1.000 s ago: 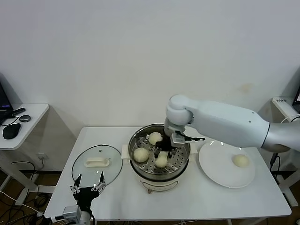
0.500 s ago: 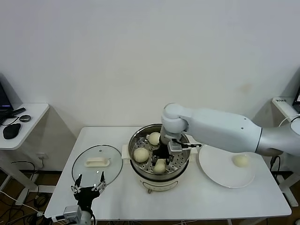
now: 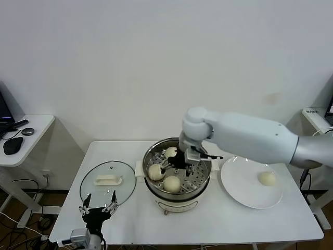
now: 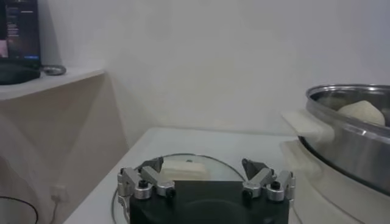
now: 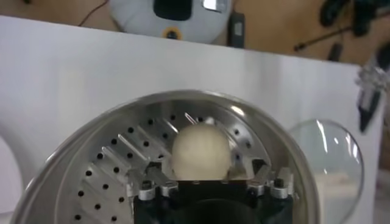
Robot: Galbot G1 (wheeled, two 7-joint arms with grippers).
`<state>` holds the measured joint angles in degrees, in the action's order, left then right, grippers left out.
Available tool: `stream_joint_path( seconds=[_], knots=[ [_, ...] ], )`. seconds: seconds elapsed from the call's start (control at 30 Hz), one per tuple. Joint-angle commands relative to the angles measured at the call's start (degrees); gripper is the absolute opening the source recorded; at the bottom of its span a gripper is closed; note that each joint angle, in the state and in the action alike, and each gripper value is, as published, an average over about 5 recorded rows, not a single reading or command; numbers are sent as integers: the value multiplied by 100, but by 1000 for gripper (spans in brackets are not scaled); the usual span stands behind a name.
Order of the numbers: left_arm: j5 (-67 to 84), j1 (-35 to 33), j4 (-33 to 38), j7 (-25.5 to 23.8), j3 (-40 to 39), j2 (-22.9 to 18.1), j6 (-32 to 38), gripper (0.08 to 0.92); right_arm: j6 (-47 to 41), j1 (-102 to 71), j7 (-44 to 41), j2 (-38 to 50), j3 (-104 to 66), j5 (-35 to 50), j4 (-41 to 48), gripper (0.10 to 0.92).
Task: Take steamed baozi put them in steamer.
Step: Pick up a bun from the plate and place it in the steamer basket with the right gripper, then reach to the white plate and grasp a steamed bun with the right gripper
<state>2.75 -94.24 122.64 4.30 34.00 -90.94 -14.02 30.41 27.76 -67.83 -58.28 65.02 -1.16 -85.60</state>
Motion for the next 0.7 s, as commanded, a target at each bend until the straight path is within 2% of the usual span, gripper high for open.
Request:
stream_joint_path(
  seconds=[0.03,0.27,0.4,0.53,0.7],
  knots=[
    [5,4,-6,-5,-11,10,-4,823,-1645,802,-255,724,-55,1245,34,822],
    [86,30,-24,-3,-11,73,-5,823,-4957,1163,-133,1559,7,2081,338,823],
    [103,58,-8,-17,-24,108,-14,823,-6231,938,-143,1935,-376,1638,532,823],
    [106,53,-16,-24,1,147,-20,823,-6288,559,-619,2307,-737,1013,788,823],
    [98,40,-73,-22,56,172,-26,823,-5031,-441,-820,2702,-1454,298,1322,823]
  ],
)
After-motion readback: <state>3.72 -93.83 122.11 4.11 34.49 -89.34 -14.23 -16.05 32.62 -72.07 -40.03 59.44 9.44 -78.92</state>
